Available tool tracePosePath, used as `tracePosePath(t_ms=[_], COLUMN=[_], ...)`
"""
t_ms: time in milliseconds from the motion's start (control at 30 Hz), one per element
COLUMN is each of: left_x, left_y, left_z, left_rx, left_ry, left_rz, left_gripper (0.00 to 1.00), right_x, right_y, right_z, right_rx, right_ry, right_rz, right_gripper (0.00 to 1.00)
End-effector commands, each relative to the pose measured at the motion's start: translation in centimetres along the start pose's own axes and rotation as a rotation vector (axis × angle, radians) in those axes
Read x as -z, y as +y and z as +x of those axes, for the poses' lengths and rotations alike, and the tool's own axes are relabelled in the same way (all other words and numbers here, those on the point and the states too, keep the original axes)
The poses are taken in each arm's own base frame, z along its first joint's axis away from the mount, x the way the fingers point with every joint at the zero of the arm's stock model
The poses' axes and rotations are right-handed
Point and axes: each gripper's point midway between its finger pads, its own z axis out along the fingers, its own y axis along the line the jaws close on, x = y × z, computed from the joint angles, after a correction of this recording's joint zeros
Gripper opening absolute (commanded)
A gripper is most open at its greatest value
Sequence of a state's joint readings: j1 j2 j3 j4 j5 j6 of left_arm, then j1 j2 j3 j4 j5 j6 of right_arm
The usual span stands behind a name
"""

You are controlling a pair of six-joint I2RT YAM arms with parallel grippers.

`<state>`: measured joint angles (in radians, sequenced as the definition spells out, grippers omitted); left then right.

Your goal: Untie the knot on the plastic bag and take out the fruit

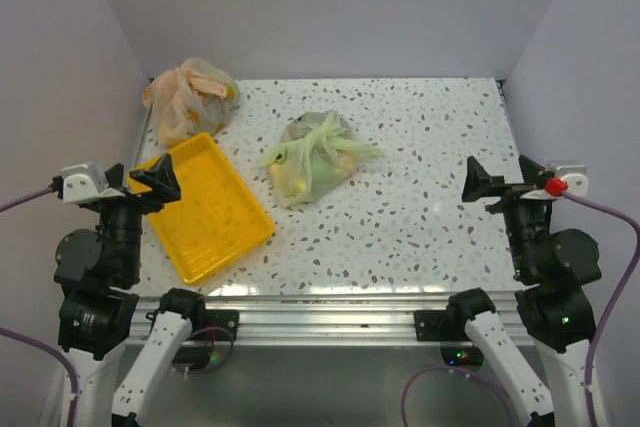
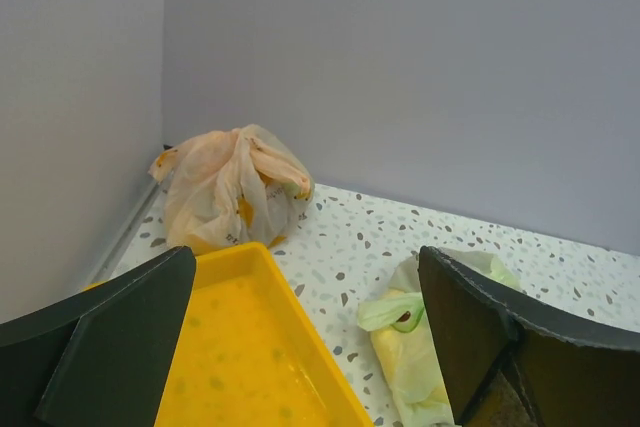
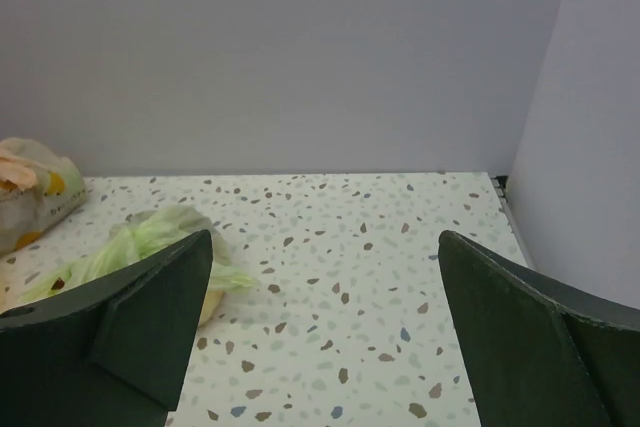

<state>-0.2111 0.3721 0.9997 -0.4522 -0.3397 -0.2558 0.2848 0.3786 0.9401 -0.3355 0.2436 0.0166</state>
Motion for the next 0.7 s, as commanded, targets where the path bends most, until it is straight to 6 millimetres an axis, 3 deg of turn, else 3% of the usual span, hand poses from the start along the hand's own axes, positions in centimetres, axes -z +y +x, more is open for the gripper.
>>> tracePosePath(t_ms=[0,200,400,667], left_x=[-0.7,-1.9,-4.4,-8.8], left_y=[-0.8,-1.4,-2.5,-7.8], left_z=[1.1,3.1,6.9,16.1], left_rx=[0.017,0.027,0.074,0.119], left_ry=[0.046,0.134,0.304,0.681], left_rz=[0.025,0.029,0.005,0.157], left_gripper=[1.00,1.00,1.00,1.00], right_x=[0.1,0.0,-0.3,-1.7], right_y=[0.1,0.5,0.6,2.0], right_z=[-1.2,-0.5,0.4,3.6], right_rx=[-0.015,-0.034,-0.061,-0.042], right_ry=[-0.040,-0.023,0.000,0.154], right_rz=[-0.009,-0.021,-0.017,-0.067], right_gripper=[0.99,0.99,0.99,0.99])
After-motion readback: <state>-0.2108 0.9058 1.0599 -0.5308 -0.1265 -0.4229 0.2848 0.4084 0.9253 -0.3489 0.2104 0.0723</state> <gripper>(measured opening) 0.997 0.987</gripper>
